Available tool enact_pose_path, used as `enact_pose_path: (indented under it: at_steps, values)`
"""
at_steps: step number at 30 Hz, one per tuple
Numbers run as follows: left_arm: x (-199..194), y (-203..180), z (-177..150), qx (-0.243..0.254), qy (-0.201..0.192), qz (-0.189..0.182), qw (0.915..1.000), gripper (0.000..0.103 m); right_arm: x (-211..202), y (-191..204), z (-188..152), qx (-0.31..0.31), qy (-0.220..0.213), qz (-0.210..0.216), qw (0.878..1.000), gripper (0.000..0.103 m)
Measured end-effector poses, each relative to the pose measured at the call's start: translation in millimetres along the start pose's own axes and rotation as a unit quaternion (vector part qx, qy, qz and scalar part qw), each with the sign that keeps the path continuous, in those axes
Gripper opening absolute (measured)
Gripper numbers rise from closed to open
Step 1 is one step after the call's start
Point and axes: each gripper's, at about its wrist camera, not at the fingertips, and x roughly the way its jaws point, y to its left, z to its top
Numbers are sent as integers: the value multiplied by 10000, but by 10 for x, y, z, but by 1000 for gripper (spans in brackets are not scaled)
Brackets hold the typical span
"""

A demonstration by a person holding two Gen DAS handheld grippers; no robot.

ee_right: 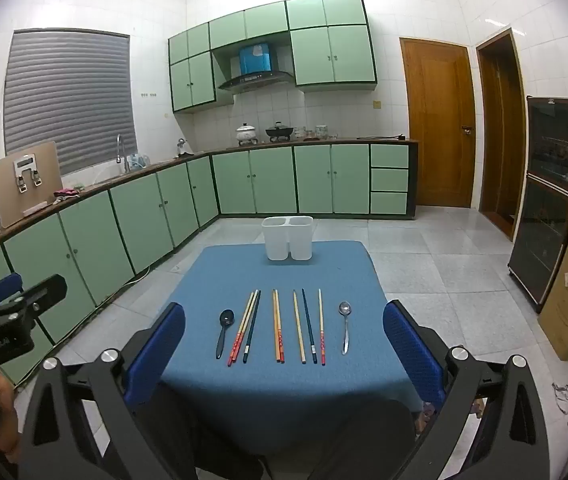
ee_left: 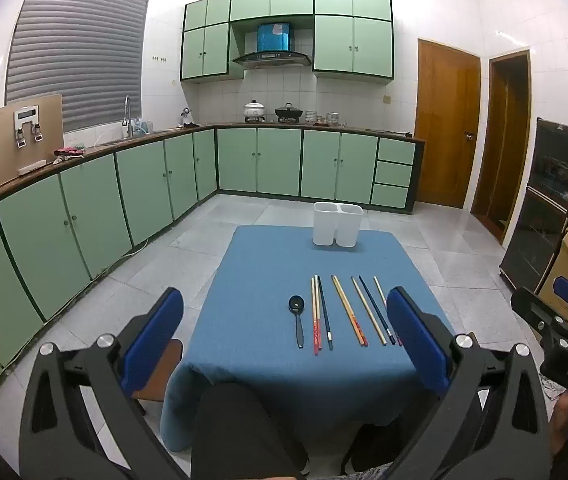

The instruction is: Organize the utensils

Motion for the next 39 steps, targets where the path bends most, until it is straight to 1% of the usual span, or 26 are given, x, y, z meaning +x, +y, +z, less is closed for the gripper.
enact_pose_path:
  at_steps: [20,21,26,27,39]
  values:
    - [2,-1,0,32,32,0,10000,98,1,-25,-2,-42,-3,-33,10000,97]
    - [-1,-2,-1,30,29,1,10000,98,-45,-66,47,-37,-1,-32,10000,97]
    - [-5,-1,-3,31,27,-8,10000,98,-88,-73,81,-34,-5,-24,10000,97]
    - [-7,1,-4,28,31,-6,10000,98,-34,-35,42,-41,-9,-54,10000,97]
    - [-11,-28,-3,36,35,-6,10000,98,-51,-58,49,-54,-11,-69,10000,97]
